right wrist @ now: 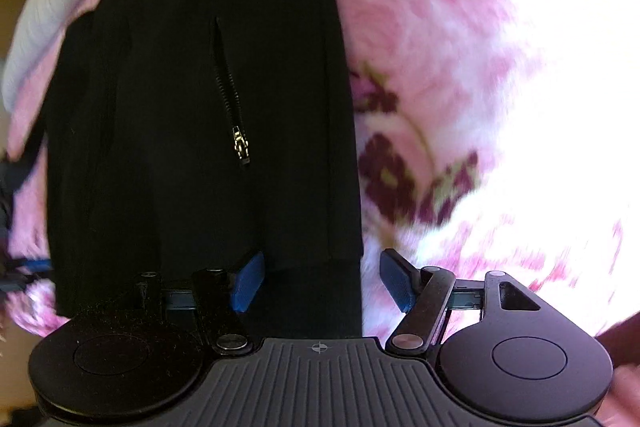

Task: Fold clothes

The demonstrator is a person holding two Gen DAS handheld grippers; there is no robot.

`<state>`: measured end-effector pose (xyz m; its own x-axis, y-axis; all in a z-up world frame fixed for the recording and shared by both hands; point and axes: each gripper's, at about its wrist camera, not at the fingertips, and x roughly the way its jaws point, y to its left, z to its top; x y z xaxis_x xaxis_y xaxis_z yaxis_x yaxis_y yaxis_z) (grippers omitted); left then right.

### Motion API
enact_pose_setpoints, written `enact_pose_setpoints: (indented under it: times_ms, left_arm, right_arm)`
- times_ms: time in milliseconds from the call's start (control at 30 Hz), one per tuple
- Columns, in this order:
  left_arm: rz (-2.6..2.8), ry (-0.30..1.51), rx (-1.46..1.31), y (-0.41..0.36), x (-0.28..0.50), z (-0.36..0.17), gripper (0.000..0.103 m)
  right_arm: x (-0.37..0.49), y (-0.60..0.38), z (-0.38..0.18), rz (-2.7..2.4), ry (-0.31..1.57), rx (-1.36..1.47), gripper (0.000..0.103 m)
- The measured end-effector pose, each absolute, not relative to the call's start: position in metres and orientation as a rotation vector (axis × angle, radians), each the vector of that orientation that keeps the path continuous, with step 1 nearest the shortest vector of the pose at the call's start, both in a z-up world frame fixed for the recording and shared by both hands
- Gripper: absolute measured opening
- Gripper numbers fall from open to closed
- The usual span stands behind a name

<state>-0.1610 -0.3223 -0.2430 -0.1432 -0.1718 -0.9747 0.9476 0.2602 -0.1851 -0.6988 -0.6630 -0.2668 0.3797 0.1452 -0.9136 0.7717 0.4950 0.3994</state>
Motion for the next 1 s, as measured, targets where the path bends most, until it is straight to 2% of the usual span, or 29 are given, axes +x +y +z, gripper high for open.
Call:
enact_pose_setpoints:
  times_ms: [33, 133, 267, 333, 467, 533, 600, 633, 667, 733, 833, 1000]
  left_arm:
    - [-1.207, 1.364, 0.787, -0.324, -0.162, -0.242, 0.003]
    - [-1.258, 1.319, 0.873, -0.328, -0.177, -0.226, 0.002]
    - [-1.276, 1.334, 0.936, -0.322, -0.189, -0.218, 0.0]
    - [-1.247, 1.363, 0.978, -0.319, -0.194, -0.226, 0.0]
    - [-1.21, 1.373, 1.049, -0.316, -0.196, -0.227, 0.0]
    - [-1.196, 1.349, 1.07, -0.317, -0.194, -0.221, 0.0]
    - [-1.176, 1.307, 1.073, -0.328, -0.188, -0.21, 0.002]
    - [-1.167, 1.284, 1.075, -0.335, -0.185, -0.205, 0.004]
    - [-1.158, 1.26, 1.079, -0.343, -0.183, -0.201, 0.005]
    - [-1.147, 1.211, 1.087, -0.364, -0.183, -0.194, 0.01]
    - [-1.154, 1.154, 1.079, -0.399, -0.192, -0.183, 0.025]
    - [-1.149, 1.09, 1.022, -0.438, -0.213, -0.163, 0.03]
  right_arm:
    - [-0.702, -0.665, -0.268, -0.508, 1.136, 1.03, 0.016]
    - [-0.706, -0.672, -0.258, -0.475, 1.168, 1.003, 0.006]
    - [-0.723, -0.681, -0.23, -0.465, 1.217, 0.877, 0.005]
    - [-0.736, -0.684, -0.24, -0.524, 1.254, 0.893, 0.0]
    - [-0.757, -0.686, -0.253, -0.577, 1.25, 0.983, 0.0]
    - [-0.765, -0.692, -0.239, -0.619, 1.179, 0.965, 0.0]
    - [-0.777, -0.709, -0.226, -0.684, 1.083, 0.996, 0.005]
    - [-0.783, -0.72, -0.222, -0.72, 1.044, 1.003, 0.015]
    - [-0.789, -0.731, -0.218, -0.757, 1.007, 1.008, 0.032]
    - [-0.798, -0.752, -0.212, -0.814, 0.948, 1.018, 0.051]
    - [-0.805, -0.774, -0.203, -0.844, 0.885, 1.024, 0.052]
    - [-0.744, -0.79, -0.182, -0.766, 0.897, 0.969, 0.053]
